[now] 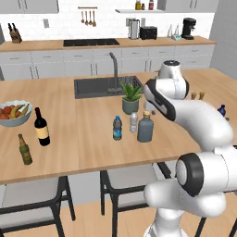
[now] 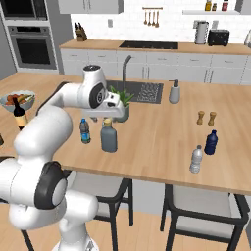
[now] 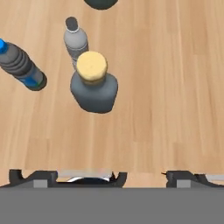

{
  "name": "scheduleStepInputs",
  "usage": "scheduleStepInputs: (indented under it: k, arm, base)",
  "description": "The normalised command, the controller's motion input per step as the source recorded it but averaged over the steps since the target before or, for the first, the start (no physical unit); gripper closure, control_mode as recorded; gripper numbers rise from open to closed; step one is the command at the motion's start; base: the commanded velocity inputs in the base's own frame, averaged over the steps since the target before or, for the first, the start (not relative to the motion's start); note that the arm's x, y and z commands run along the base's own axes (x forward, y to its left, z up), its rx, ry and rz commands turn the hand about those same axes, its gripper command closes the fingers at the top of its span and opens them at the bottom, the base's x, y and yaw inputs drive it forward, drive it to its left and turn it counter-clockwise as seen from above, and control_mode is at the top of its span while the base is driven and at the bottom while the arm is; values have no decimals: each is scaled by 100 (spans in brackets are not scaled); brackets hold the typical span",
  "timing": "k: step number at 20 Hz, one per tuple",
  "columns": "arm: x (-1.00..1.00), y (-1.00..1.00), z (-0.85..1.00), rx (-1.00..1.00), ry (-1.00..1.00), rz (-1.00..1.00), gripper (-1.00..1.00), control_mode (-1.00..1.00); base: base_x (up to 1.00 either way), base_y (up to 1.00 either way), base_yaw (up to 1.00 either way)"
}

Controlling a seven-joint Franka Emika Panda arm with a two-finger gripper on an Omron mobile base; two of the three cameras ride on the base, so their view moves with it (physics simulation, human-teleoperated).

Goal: Move the plastic bottles in the middle to the plastics group, and the glass bottles in the middle to the glass group.

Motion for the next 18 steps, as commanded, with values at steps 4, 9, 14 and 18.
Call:
scheduleStepInputs:
  k: [4,9,14,18]
  arm:
    - [67,9,-13,0,7,0,-100,-100]
    - [40,21,-22,0,0,0,-100,-100]
    - [38,22,-32,0,0,0,-100,-100]
    - [27,6,-36,0,0,0,-100,-100]
  base:
    - [0,0,0]
    - [0,0,0]
    - [0,0,0]
    - [0,0,0]
